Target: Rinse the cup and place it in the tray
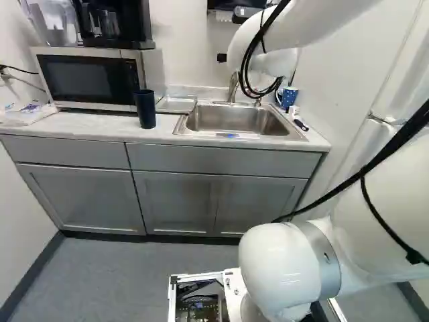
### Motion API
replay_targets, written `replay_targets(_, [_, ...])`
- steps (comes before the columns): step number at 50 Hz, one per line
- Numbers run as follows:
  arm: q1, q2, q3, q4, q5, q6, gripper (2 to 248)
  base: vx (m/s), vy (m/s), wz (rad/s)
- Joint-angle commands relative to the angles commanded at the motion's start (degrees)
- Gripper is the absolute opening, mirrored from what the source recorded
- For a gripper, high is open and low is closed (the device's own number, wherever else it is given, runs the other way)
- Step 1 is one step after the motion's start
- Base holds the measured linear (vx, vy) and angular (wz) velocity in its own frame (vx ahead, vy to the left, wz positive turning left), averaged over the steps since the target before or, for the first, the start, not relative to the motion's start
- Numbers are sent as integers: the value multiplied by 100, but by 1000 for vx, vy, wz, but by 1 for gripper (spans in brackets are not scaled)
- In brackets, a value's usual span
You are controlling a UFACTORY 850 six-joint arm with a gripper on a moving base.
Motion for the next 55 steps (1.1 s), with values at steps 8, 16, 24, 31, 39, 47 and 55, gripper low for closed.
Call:
replay_targets(8, [0, 0, 0, 0, 0, 0, 247, 52, -96, 171])
replay_targets(16, [0, 0, 0, 0, 0, 0, 247, 53, -88, 172])
replay_targets(24, [0, 0, 0, 0, 0, 0, 247, 62, -85, 175])
replay_targets(31, [0, 0, 0, 0, 0, 0, 247, 71, -42, 164])
replay_targets(39, [0, 0, 0, 0, 0, 0, 247, 70, -48, 36])
replay_targets(47, [0, 0, 0, 0, 0, 0, 247, 63, -49, 5])
replay_targets(55, [0, 0, 0, 0, 0, 0, 247, 76, -35, 10])
